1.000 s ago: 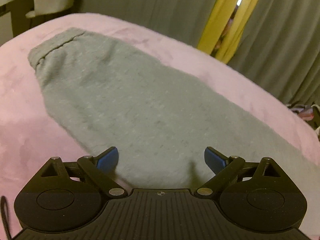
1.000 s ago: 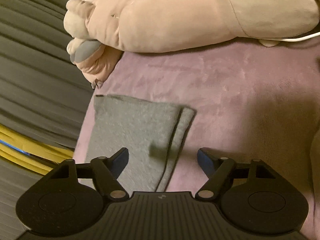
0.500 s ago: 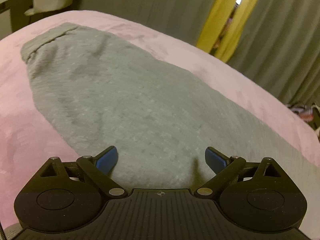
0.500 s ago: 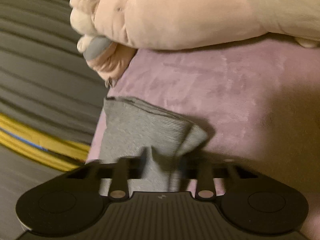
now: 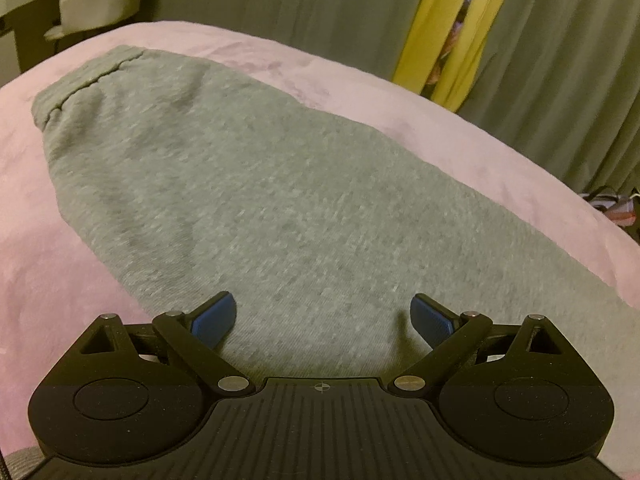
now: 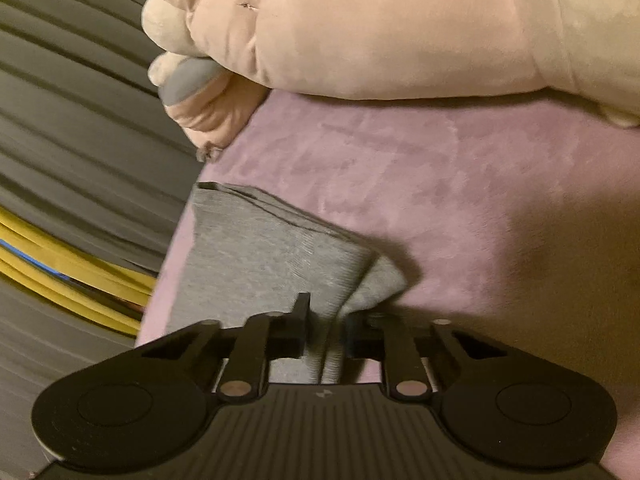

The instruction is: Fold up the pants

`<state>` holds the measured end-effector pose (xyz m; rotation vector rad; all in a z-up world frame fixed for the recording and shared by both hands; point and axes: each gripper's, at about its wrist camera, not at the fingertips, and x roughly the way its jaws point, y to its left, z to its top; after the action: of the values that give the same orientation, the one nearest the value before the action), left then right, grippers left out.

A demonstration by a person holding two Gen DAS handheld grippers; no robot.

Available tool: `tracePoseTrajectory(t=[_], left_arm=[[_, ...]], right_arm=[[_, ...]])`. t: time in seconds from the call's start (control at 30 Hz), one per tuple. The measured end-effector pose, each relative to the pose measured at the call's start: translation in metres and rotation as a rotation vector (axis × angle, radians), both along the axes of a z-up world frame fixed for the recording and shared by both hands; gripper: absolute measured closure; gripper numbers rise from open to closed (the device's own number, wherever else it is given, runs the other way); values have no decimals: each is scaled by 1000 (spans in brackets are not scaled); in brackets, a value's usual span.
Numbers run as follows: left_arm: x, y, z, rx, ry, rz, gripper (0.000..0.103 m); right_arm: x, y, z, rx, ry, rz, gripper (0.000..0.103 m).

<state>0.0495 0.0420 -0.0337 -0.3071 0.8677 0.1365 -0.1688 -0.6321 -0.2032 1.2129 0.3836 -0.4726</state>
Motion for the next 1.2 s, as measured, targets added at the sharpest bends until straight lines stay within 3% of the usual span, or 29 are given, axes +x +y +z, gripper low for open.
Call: tracePoseTrajectory(t=[0.1, 0.23, 0.33, 0.4, 0.53, 0.6, 0.67, 0.8, 0.9, 0.97, 1.1, 1.2], left_arm=[[-2, 2, 2, -11, -6, 3, 5], [-8, 8, 5, -37, -22, 8, 5], [-14, 14, 10, -57, -38, 27, 5], [-19, 18, 13, -70, -54, 46, 5], [-31, 26, 21, -96, -94, 58, 5], [-33, 30, 21, -119, -99, 55, 5], [-34, 33, 21, -138, -100, 46, 5], [-30, 29, 21, -167, -87, -14, 5], [-23, 16, 25, -196, -55, -118, 5], [-16, 5, 27, -264, -32, -189, 4], [13, -27, 17, -410, 76, -311, 5], [40, -54, 4, -439, 167, -361, 8]], right_arm=[[4, 7, 26, -90, 54, 6, 94], [34, 57, 106, -489, 95, 134, 95], [66, 129, 166, -762, 16, 339, 95], [84, 184, 190, -858, -60, 512, 94], [106, 287, 185, -945, -134, 841, 87], [111, 323, 163, -924, -141, 977, 67], [110, 344, 142, -867, -118, 1039, 62], [98, 332, 125, -733, -103, 969, 33], [91, 300, 123, -582, -100, 865, 27], [87, 267, 115, -461, -88, 763, 23], [73, 222, 87, -317, -56, 641, 22], [68, 209, 70, -186, -97, 597, 19]])
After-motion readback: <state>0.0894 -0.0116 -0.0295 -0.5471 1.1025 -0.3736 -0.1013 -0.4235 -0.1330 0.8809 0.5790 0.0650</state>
